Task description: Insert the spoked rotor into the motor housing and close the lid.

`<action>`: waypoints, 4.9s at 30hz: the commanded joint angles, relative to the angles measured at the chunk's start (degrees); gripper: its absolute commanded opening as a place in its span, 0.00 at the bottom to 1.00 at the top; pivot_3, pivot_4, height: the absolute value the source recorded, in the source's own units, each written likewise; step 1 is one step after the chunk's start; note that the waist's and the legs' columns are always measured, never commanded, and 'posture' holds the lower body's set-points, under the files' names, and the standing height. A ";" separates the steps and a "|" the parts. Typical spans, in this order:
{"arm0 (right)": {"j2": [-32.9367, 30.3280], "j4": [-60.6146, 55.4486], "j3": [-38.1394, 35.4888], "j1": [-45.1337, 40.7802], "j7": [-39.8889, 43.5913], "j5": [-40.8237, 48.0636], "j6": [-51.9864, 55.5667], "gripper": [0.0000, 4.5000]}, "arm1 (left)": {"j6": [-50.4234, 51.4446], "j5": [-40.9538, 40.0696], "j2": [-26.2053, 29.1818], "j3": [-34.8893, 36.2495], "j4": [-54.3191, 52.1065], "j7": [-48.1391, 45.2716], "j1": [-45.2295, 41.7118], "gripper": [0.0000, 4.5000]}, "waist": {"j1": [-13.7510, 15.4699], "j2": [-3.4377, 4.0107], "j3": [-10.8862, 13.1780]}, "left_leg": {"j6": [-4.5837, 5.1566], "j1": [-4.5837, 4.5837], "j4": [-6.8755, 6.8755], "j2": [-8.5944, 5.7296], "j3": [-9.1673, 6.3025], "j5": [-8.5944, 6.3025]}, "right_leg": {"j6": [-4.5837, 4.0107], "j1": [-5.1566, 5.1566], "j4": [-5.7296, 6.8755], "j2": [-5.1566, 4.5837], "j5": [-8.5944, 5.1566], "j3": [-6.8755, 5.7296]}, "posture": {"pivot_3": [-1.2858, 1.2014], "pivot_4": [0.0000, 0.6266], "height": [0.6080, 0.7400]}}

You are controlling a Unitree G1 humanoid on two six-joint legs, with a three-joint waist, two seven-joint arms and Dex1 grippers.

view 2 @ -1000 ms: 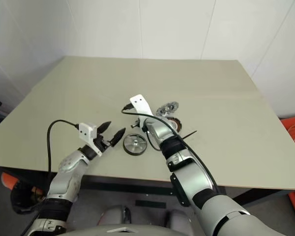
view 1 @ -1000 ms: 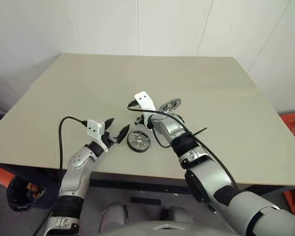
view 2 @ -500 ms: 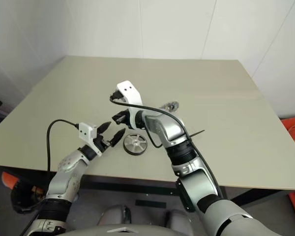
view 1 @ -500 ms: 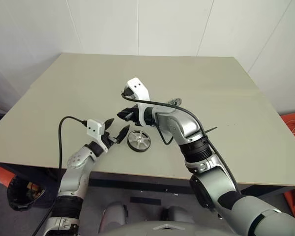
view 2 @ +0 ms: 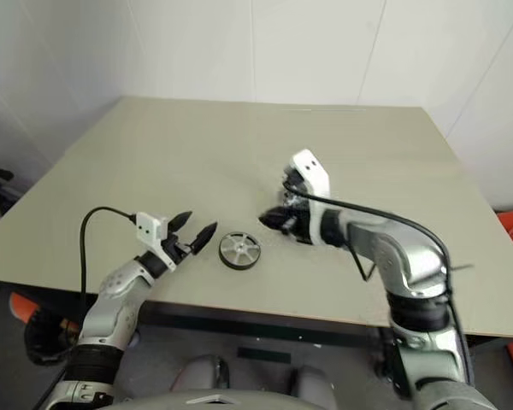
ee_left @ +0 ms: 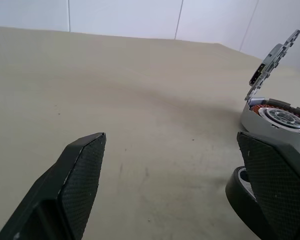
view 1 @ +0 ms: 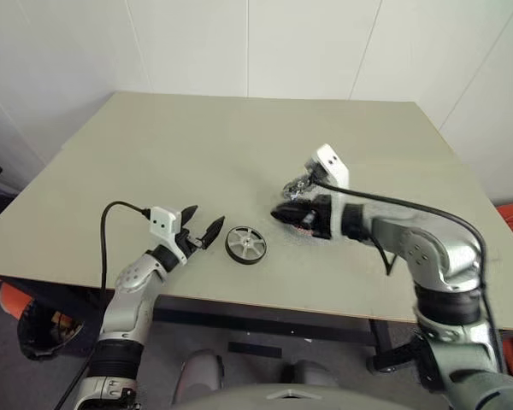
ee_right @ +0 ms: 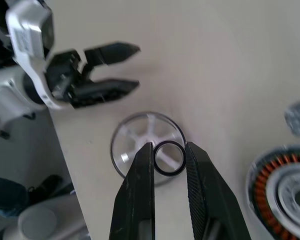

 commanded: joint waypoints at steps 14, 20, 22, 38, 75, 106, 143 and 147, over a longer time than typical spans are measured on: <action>2.87 7.27 7.44 4.77 -17.91 -15.95 -16.51 0.12 | -0.74 -0.67 0.61 0.49 0.06 -1.55 -1.86 1.00 | -0.35 0.01 0.01 | -0.04 0.14 -0.05 0.03 0.04 0.03 | -0.04 0.00 0.03 0.00 0.00 0.01 | 0.52 0.00 1.00; 6.39 11.50 8.98 2.66 -19.26 -17.85 -19.72 0.12 | -0.90 -0.54 0.47 0.47 0.21 -1.76 -1.98 1.00 | -0.39 0.02 0.02 | 0.02 0.08 -0.05 0.01 0.05 -0.01 | -0.33 -0.01 0.01 0.00 0.14 0.01 | 0.52 0.00 1.00; 6.93 13.31 8.97 2.02 -19.43 -18.45 -20.64 0.12 | -0.94 -0.50 0.38 0.38 0.07 -1.72 -1.83 1.00 | -0.41 0.02 0.02 | 0.02 0.09 -0.05 0.01 0.05 -0.01 | -0.22 0.00 0.01 0.00 0.08 0.01 | 0.52 0.00 1.00; 8.91 20.03 7.64 0.13 -19.87 -20.19 -24.19 0.12 | -1.69 -0.17 -0.11 -0.14 0.93 -2.06 -2.00 1.00 | -0.44 0.02 0.02 | 0.04 0.10 -0.05 0.02 0.06 -0.02 | -0.25 0.01 0.01 0.00 0.09 0.01 | 0.52 0.00 1.00; 10.21 19.04 4.59 -2.29 -19.11 -18.45 -20.48 0.29 | -2.10 -0.22 -0.12 -0.14 2.19 -2.17 -2.62 1.00 | -0.48 0.03 0.02 | 0.23 0.11 -0.05 0.02 0.08 -0.13 | -0.32 0.00 0.02 0.00 0.13 0.01 | 0.52 0.00 1.00; 12.34 27.41 7.89 -8.01 -19.50 -20.90 -18.35 0.01 | -3.28 -0.59 0.22 0.88 3.01 -2.86 -1.49 1.00 | -0.51 0.05 0.04 | 0.22 0.09 -0.07 0.02 0.10 -0.13 | -0.38 -0.03 0.01 0.00 0.15 0.01 | 0.52 0.00 1.00; 7.17 15.81 4.98 -1.06 -17.46 -17.93 -9.84 0.01 | -2.87 -0.60 0.24 1.08 3.02 -3.28 -1.32 1.00 | -0.36 0.05 0.04 | 0.23 0.19 -0.08 0.03 0.10 -0.14 | -0.08 0.06 0.00 0.00 -0.02 0.01 | 0.52 0.00 1.00; 7.26 15.51 4.65 -2.26 -17.48 -17.49 -10.17 0.01 | -2.81 -0.59 0.34 1.06 3.12 -3.42 -1.48 1.00 | -0.40 0.06 0.05 | 0.23 0.18 -0.08 0.03 0.10 -0.13 | -0.08 0.04 0.01 0.00 -0.02 0.02 | 0.52 0.00 1.00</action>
